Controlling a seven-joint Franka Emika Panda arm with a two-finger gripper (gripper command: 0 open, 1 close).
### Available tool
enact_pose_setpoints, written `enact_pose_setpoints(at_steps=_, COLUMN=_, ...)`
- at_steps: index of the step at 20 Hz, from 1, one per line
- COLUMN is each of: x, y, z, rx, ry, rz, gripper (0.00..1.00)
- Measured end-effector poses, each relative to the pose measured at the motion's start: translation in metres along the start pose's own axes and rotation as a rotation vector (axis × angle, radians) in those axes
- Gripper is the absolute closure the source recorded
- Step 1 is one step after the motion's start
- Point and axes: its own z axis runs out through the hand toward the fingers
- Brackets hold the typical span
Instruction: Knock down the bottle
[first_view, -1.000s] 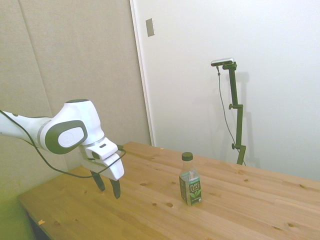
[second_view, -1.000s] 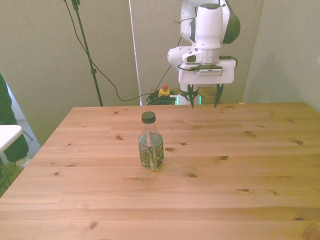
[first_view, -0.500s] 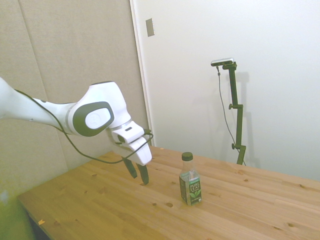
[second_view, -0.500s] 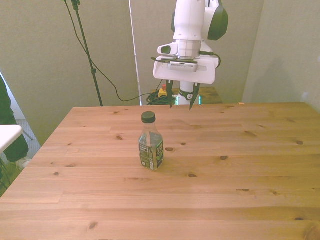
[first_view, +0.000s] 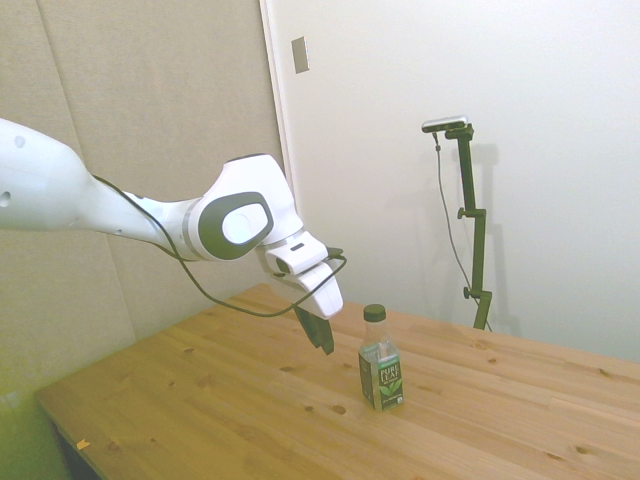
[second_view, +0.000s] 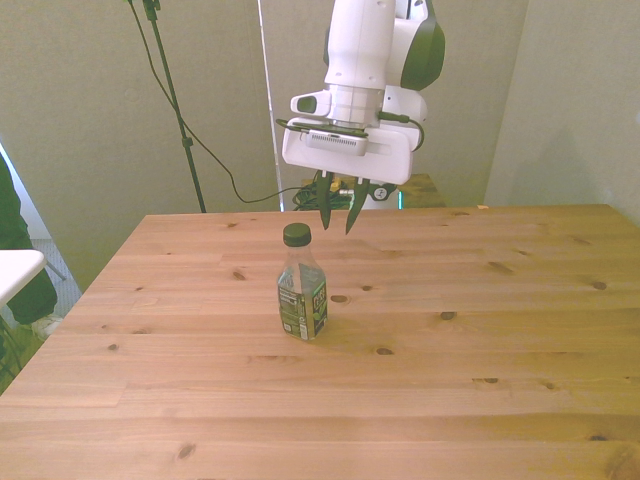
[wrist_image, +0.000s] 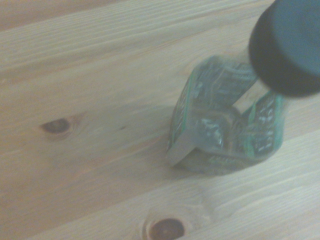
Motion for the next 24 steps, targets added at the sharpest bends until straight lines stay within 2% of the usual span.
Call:
enact_pose_setpoints(at_steps=11, x=0.075, y=-0.059, z=0.029, rx=-0.013, ry=0.051, rz=0.119, gripper=1.0)
enact_pose_setpoints(at_steps=18, x=0.136, y=-0.067, z=0.068, rx=-0.039, ry=0.075, rz=0.205, gripper=1.0)
enact_pose_setpoints(at_steps=24, x=0.159, y=-0.071, z=0.076, rx=-0.003, ry=0.085, rz=0.232, gripper=1.0)
